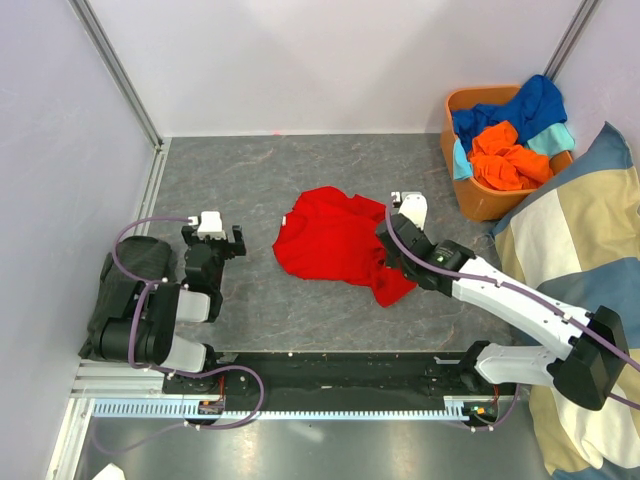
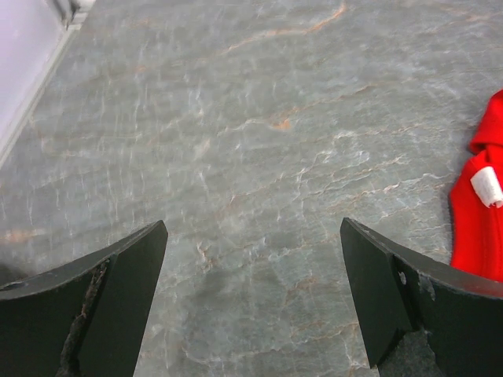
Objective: Fold and stack the t-shirts
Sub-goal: Move the tshirt to the center of the board
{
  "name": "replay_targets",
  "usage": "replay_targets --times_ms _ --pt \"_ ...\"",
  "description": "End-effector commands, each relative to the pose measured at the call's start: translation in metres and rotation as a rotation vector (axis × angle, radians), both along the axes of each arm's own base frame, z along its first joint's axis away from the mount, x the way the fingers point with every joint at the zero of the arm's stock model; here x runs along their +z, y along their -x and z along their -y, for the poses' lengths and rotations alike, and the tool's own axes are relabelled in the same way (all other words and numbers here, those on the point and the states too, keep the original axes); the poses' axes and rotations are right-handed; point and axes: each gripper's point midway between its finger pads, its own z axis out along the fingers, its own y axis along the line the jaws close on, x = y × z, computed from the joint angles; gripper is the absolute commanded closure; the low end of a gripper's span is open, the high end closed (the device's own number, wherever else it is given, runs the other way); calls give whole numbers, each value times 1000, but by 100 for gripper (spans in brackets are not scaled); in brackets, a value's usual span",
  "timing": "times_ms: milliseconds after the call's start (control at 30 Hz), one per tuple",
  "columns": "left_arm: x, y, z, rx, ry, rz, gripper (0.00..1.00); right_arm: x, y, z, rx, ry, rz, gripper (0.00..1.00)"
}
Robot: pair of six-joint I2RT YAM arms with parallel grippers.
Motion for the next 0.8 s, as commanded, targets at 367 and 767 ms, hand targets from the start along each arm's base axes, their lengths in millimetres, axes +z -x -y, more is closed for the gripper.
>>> replay_targets --times_ms 367,767 --pt "48 -49 21 84 352 -257 7 -19 5 -5 -7 -51 -20 100" --pt "0 -21 92 -117 600 -556 24 -24 8 1 -19 -60 -11 100"
